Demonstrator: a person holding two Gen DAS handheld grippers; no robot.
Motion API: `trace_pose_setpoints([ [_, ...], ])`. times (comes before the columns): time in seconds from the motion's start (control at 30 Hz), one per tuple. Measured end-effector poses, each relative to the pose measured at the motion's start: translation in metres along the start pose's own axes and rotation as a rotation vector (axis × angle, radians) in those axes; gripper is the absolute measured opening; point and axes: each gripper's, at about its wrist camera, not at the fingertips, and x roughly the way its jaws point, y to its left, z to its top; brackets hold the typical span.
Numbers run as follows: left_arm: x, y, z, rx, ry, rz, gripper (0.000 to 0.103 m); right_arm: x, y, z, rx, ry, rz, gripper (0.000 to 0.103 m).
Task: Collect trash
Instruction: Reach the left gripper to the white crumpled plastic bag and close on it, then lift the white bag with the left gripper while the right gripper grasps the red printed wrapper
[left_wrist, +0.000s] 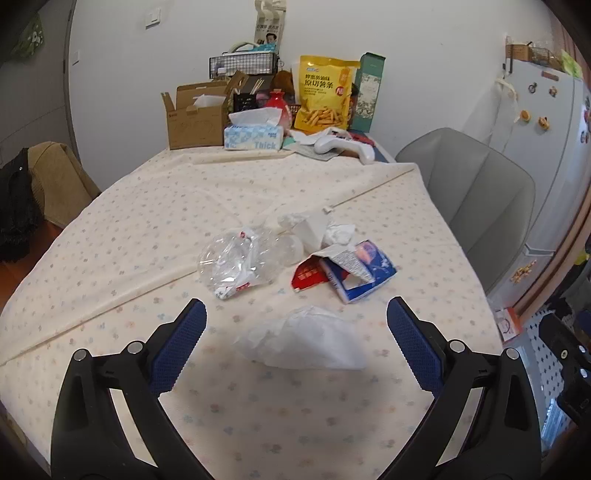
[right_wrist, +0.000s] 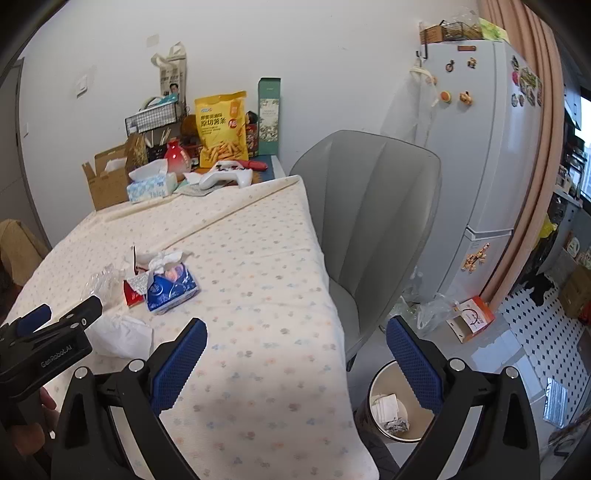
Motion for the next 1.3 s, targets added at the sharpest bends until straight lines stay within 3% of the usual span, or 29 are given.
trace_pose_setpoints([
  [0.5,0.050,0.011,-0.014,-0.007,0.108,0.059,0.094,0.034,0.008,-0.012,-0.030,0.070,0.053,0.092],
  [0.6,0.052,0.012,-0.016,-0.018,0.122,0.051,0.062,0.037,0.011,-0.013,-0.034,0.078,0.063,0.091],
  [0.67,0.053,0.016,-0.017,-0.039,0.132,0.033,0.027,0.038,0.014,-0.012,-0.039,0.078,0.072,0.091],
  [0.77,0.050,0.020,-0.016,-0.047,0.130,0.023,0.013,0.037,0.023,-0.009,-0.061,0.074,0.089,0.087],
  [1.07,0.026,0.041,-0.001,-0.089,0.037,0.056,0.011,0.032,0.060,0.002,-0.130,0.058,0.153,0.078],
  [1.3,0.028,0.058,0.008,-0.105,0.012,0.119,0.011,0.038,0.092,0.009,-0.180,0.076,0.233,0.067],
])
